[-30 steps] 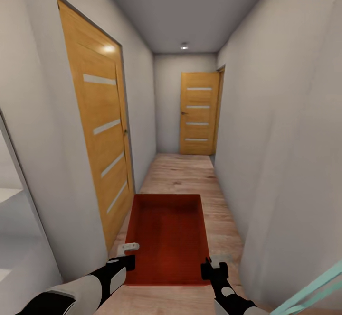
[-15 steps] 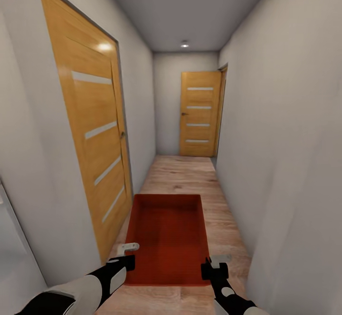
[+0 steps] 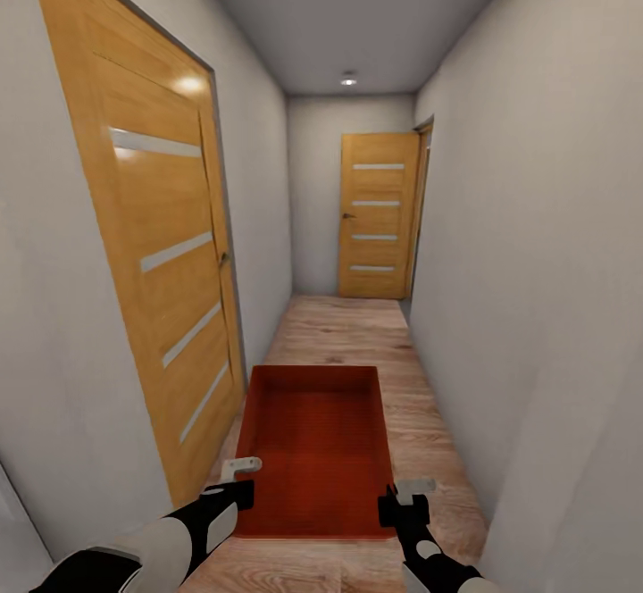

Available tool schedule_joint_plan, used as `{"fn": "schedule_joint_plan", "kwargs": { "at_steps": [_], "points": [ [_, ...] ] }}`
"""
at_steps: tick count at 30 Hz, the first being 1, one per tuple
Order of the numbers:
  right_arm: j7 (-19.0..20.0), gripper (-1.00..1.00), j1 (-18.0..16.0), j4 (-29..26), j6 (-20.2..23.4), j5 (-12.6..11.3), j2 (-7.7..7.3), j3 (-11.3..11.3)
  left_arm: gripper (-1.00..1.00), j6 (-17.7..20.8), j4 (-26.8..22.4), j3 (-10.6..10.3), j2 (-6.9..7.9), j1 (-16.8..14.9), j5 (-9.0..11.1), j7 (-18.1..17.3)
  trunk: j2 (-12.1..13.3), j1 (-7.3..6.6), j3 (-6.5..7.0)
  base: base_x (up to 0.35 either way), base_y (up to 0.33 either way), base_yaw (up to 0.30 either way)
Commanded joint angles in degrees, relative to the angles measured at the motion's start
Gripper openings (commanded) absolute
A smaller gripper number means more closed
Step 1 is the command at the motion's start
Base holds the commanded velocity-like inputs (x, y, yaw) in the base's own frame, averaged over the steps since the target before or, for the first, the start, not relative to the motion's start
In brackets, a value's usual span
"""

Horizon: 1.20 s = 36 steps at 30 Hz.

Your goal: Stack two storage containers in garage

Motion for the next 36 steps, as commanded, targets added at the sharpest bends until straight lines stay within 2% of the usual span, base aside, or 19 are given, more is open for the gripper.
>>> {"fn": "schedule_joint_plan", "kwargs": {
  "at_steps": [1,21,36],
  "points": [
    [-0.6,-1.0,0.0,0.0,-0.1,0.4,-0.56,-0.2,-1.0,0.0,-0.1,2.9,0.42,-0.1,0.3,0.3,-0.1,0.05,-0.1,0.323,0.0,0.0],
    [-0.6,-1.0,0.0,0.0,-0.1,0.5,-0.57,-0.1,-1.0,-0.1,-0.1,2.9,0.42,-0.1,0.3,0.3,-0.1,0.05,-0.1,0.323,0.0,-0.001],
    [-0.7,-1.0,0.0,0.0,-0.1,0.5,-0.54,-0.1,-1.0,-0.1,-0.1,2.9,0.42,-0.1,0.3,0.3,-0.1,0.05,-0.1,0.323,0.0,-0.159]
  ]
}}
